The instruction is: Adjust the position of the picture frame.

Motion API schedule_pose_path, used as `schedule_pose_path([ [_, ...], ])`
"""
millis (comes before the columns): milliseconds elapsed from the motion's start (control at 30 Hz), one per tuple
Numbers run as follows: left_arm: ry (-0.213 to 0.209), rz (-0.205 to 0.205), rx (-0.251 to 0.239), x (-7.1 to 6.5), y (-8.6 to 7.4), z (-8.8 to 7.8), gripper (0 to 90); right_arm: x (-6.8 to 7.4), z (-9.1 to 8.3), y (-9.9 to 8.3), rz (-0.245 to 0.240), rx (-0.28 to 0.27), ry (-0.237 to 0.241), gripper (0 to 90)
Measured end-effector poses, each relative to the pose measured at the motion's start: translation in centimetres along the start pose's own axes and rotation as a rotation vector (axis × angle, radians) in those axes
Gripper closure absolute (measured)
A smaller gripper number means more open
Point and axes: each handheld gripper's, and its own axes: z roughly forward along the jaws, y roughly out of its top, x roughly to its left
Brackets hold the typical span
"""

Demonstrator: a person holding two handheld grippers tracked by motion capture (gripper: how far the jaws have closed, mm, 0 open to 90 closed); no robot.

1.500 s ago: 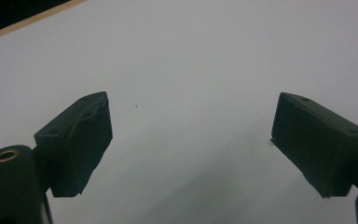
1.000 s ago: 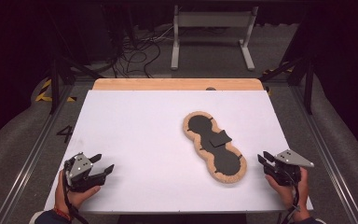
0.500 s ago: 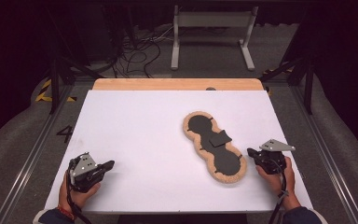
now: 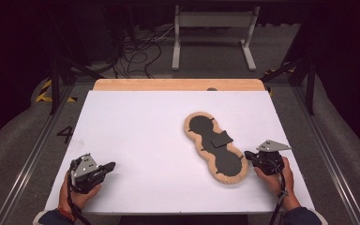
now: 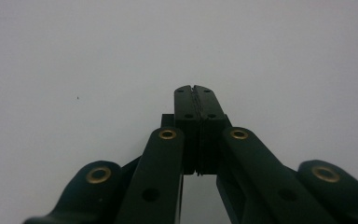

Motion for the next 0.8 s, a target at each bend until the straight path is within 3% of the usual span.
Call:
schedule_pose_path([
  [267, -0.01, 0.013, 0.008, -0.18, 0.0, 0.01, 88.9, 0.39, 0.6, 0.61, 0.005, 0.008, 0.016, 90.0],
  [433, -0.023, 0.022, 0.002, -0.24, 0.06, 0.11, 89.0, 0.26, 0.52, 0.55, 0.036, 0.01, 0.039, 90.0],
  [800, -0.037, 0.027, 0.014, -0.47, 0.09, 0.21, 89.3, 0.94, 0.39, 0.56, 0.004, 0.019, 0.069, 90.0],
])
